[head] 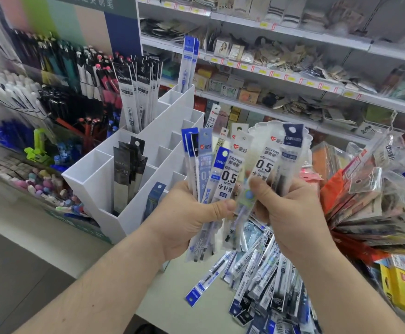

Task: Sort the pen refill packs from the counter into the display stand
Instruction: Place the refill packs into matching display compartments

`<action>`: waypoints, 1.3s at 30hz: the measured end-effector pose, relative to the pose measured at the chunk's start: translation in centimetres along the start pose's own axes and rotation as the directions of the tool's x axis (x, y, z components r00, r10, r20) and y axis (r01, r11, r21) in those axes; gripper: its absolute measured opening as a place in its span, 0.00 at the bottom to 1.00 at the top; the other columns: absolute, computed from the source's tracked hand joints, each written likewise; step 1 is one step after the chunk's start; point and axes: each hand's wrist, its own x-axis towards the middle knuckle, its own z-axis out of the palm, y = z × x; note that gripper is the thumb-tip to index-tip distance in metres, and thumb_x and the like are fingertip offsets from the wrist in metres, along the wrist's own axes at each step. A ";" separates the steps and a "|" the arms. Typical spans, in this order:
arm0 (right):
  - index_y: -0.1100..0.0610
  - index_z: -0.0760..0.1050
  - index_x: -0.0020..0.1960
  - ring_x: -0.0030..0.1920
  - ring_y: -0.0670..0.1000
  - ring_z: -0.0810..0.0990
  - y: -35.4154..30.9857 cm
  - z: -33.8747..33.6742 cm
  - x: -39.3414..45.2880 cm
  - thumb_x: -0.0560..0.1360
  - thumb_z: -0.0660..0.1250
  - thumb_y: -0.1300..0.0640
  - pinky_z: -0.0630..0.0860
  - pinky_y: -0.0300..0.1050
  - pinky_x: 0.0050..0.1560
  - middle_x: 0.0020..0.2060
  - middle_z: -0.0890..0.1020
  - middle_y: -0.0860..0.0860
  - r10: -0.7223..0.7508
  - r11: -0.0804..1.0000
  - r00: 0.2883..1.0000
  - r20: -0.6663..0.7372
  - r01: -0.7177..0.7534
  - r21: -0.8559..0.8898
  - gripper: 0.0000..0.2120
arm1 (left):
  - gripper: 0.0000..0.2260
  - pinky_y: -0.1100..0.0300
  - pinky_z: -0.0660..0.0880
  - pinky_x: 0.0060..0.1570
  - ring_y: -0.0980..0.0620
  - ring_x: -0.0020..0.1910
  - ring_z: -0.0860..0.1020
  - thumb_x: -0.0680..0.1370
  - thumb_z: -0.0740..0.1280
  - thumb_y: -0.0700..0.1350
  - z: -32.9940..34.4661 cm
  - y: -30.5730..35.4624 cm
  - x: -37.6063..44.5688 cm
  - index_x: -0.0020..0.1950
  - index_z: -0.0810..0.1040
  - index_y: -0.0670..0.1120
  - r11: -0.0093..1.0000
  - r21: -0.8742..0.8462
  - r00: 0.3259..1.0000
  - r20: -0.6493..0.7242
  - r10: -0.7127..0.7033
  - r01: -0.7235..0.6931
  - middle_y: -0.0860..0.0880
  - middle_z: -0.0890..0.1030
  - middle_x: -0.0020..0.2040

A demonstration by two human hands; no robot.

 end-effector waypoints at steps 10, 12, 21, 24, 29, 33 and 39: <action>0.51 0.84 0.56 0.35 0.65 0.71 0.5 -0.5 -0.2 0.64 0.80 0.44 0.73 0.51 0.40 0.45 0.79 0.69 -0.045 0.998 0.969 0.241 0.031 0.063 0.23 | 0.19 0.54 0.82 0.49 0.44 0.53 0.84 0.68 0.69 0.42 0.3 -0.2 0.3 0.58 0.80 0.41 0.985 -0.167 0.999 0.002 0.038 -0.037 0.43 0.85 0.54; 0.54 0.83 0.57 0.33 0.59 0.72 0.5 -0.2 -0.3 0.63 0.81 0.49 0.72 0.42 0.31 0.46 0.76 0.73 -0.024 0.995 0.979 0.201 0.005 0.097 0.24 | 0.18 0.57 0.82 0.46 0.46 0.51 0.85 0.69 0.68 0.43 0.4 -0.2 0.3 0.58 0.81 0.41 0.983 -0.178 0.999 0.022 0.041 -0.037 0.43 0.86 0.52; 0.57 0.83 0.43 0.27 0.50 0.72 0.9 1.1 -0.3 0.71 0.74 0.62 0.69 0.39 0.27 0.33 0.78 0.59 0.045 0.997 0.996 0.075 -0.050 0.065 0.02 | 0.22 0.57 0.81 0.46 0.47 0.51 0.85 0.70 0.67 0.52 0.5 -1.0 0.9 0.61 0.80 0.43 0.997 -0.053 0.998 0.001 0.059 -0.058 0.45 0.86 0.52; 0.58 0.77 0.38 0.23 0.48 0.69 0.5 1.2 0.0 0.71 0.71 0.65 0.66 0.38 0.24 0.27 0.75 0.53 0.104 0.981 0.994 0.037 -0.108 0.162 0.06 | 0.24 0.51 0.81 0.53 0.44 0.54 0.84 0.70 0.66 0.54 0.1 -1.1 1.1 0.61 0.80 0.42 0.998 -0.045 0.999 -0.001 0.035 -0.035 0.44 0.85 0.54; 0.57 0.71 0.42 0.23 0.48 0.67 -0.5 0.2 0.8 0.66 0.69 0.60 0.61 0.42 0.28 0.25 0.75 0.50 0.188 0.950 0.982 -0.015 -0.178 0.257 0.09 | 0.14 0.60 0.75 0.37 0.51 0.36 0.76 0.68 0.67 0.59 -1.6 0.3 1.7 0.39 0.86 0.50 0.989 0.136 0.986 -0.147 0.080 -0.060 0.49 0.82 0.38; 0.57 0.72 0.42 0.23 0.47 0.69 -0.6 0.3 1.5 0.67 0.70 0.61 0.64 0.38 0.24 0.28 0.77 0.51 0.175 0.960 0.983 -0.053 -0.158 0.230 0.07 | 0.11 0.51 0.79 0.44 0.42 0.41 0.80 0.70 0.75 0.54 -2.2 0.1 1.7 0.46 0.85 0.48 0.960 0.273 0.998 0.029 0.058 -0.063 0.43 0.85 0.43; 0.55 0.78 0.39 0.23 0.47 0.71 0.1 1.3 1.7 0.71 0.71 0.62 0.66 0.38 0.23 0.31 0.78 0.55 0.178 0.971 0.982 -0.057 -0.166 0.175 0.04 | 0.12 0.42 0.79 0.57 0.37 0.54 0.82 0.74 0.74 0.45 -1.3 -0.8 2.2 0.56 0.84 0.45 0.995 0.097 0.999 -0.004 0.034 -0.033 0.43 0.86 0.52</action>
